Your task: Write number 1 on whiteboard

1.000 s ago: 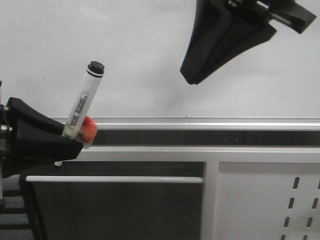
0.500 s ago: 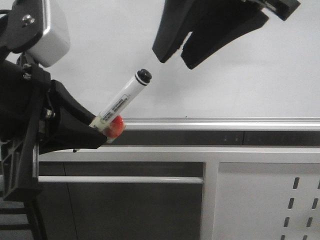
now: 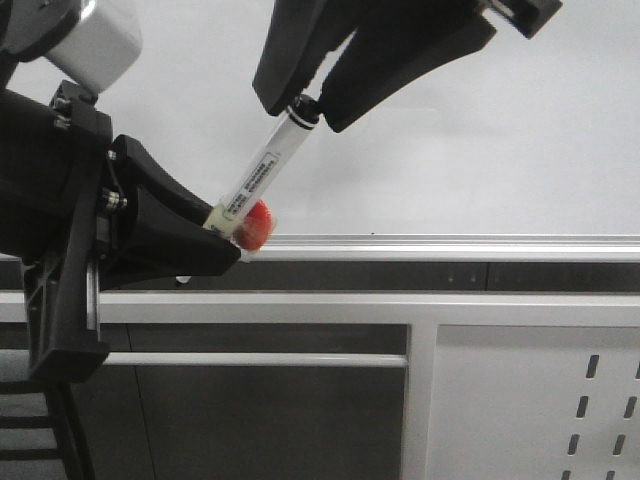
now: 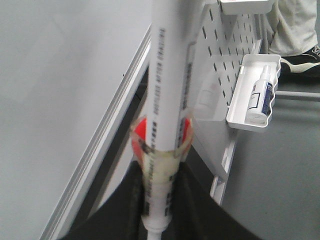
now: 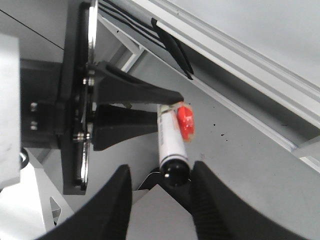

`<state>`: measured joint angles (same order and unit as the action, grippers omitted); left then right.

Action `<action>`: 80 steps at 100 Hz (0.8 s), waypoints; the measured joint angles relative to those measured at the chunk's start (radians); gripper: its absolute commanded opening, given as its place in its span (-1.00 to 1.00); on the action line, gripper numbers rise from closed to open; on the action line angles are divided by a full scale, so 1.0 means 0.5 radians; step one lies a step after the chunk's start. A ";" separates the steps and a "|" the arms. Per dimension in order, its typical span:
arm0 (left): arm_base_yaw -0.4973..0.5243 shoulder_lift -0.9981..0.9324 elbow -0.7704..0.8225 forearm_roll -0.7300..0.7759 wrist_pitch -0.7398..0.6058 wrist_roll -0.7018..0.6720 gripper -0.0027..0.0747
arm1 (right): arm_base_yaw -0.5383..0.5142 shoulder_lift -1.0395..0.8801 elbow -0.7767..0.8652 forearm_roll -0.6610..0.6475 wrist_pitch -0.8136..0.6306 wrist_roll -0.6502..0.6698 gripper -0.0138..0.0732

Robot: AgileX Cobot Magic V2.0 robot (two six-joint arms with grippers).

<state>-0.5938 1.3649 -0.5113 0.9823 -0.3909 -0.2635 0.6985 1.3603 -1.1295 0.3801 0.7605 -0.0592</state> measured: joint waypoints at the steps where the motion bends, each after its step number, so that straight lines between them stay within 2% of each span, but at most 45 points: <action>1: 0.000 0.000 0.000 0.000 -0.001 0.000 -0.98 | 0.000 -0.001 0.000 0.000 0.000 0.000 -0.10; 46: 0.000 0.000 -0.005 0.000 -0.122 0.000 -0.98 | 0.000 0.004 0.000 0.000 -0.030 -0.005 -0.12; 53: 0.000 0.000 -0.008 0.000 -0.122 0.000 -0.98 | 0.000 0.004 0.000 0.000 -0.034 -0.005 -0.27; 68: 0.000 0.000 -0.008 0.000 -0.125 -0.002 -0.98 | 0.000 0.004 0.000 -0.010 -0.026 -0.005 -0.86; 80: 0.000 0.000 -0.008 0.004 -0.123 -0.002 -0.98 | 0.000 0.004 0.000 -0.021 -0.014 -0.005 -0.86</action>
<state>-0.5938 1.3649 -0.5153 0.9842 -0.4522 -0.2645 0.6985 1.3622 -1.1295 0.3693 0.7536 -0.0616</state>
